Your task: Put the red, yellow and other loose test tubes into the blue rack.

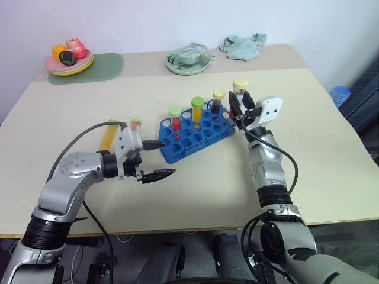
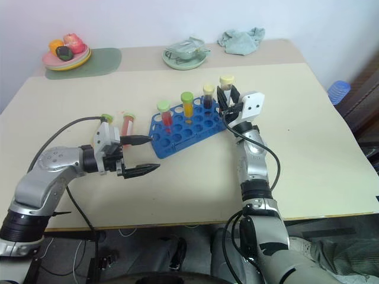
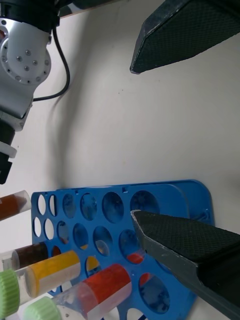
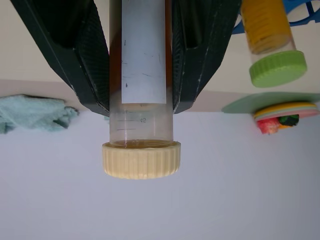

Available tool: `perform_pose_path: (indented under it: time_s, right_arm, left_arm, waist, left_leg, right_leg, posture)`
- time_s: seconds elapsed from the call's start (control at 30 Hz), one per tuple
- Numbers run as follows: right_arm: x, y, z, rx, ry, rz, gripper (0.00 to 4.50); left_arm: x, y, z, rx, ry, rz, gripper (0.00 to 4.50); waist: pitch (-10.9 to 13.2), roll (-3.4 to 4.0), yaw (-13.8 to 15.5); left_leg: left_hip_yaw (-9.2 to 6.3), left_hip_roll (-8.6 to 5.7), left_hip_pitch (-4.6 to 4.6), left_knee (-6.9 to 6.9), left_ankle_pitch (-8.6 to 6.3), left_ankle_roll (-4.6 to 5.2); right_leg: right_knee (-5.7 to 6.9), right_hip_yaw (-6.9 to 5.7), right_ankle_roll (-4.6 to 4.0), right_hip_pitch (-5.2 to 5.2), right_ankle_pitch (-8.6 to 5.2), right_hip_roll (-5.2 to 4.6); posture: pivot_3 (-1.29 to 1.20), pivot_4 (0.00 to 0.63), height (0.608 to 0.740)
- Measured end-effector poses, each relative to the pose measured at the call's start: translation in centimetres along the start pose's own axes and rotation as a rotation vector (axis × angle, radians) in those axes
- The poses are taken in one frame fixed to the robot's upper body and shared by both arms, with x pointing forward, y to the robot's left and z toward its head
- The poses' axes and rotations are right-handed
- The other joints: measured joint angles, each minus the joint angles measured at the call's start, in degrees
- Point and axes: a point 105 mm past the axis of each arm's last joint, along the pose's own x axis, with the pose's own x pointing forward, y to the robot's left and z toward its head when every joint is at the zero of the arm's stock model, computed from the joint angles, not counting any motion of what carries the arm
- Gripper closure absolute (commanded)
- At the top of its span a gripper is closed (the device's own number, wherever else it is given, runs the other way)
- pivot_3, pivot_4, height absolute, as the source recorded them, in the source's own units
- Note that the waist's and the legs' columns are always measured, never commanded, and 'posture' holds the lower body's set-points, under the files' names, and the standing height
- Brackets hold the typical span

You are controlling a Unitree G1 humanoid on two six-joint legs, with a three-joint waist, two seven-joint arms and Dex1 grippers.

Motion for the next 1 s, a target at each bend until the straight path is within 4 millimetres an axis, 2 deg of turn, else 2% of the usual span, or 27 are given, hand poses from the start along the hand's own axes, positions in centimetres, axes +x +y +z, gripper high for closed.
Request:
perform_pose_path:
  time_s: [0.3, 0.53, 0.7, 1.0]
  right_arm:
    - [-0.2, 1.5, -1.4, 0.02, 0.004, 0.047, 2.87]
    - [0.0, 1.3, -1.7, 0.023, -0.002, 0.034, 2.87]
    - [-0.2, 0.3, -2.2, 0.033, 0.014, -0.01, 2.87]
    - [-0.5, 0.2, -2.3, 0.028, -0.003, -0.033, 2.87]
  left_arm:
    - [-0.8, 0.1, -0.3, -0.012, 0.006, 0.056, 0.0]
    - [-0.9, 0.0, -0.1, -0.011, -0.003, 0.061, 0.0]
    - [-1.0, -0.1, 0.3, -0.004, -0.018, 0.061, 0.0]
    - [-1.0, 0.0, 0.4, -0.004, -0.025, 0.067, 0.0]
  waist:
    - [0.0, 0.01, 0.03]
    - [0.0, 0.0, 0.02]
    - [0.0, 0.0, 0.05]
    - [0.0, 0.0, 0.09]
  left_leg:
    - [0.01, 0.02, 0.04, -0.03, 0.0, -0.02]
    - [0.03, 0.05, 0.11, -0.04, 0.01, -0.04]
    - [0.04, 0.05, 0.2, -0.07, 0.01, -0.04]
    - [0.06, 0.06, 0.24, -0.09, 0.01, -0.05]
  right_leg:
    - [0.0, 0.02, -0.03, 0.0, 0.01, 0.03]
    - [0.0, 0.04, -0.05, 0.05, 0.03, 0.05]
    - [-0.01, 0.05, -0.06, 0.13, 0.03, 0.05]
    - [0.0, 0.1, -0.06, 0.14, 0.03, 0.07]
  posture:
    - [0.0, 0.15, 0.74]
    - [0.0, 0.15, 0.74]
    - [0.0, 0.15, 0.74]
    - [0.0, 0.15, 0.74]
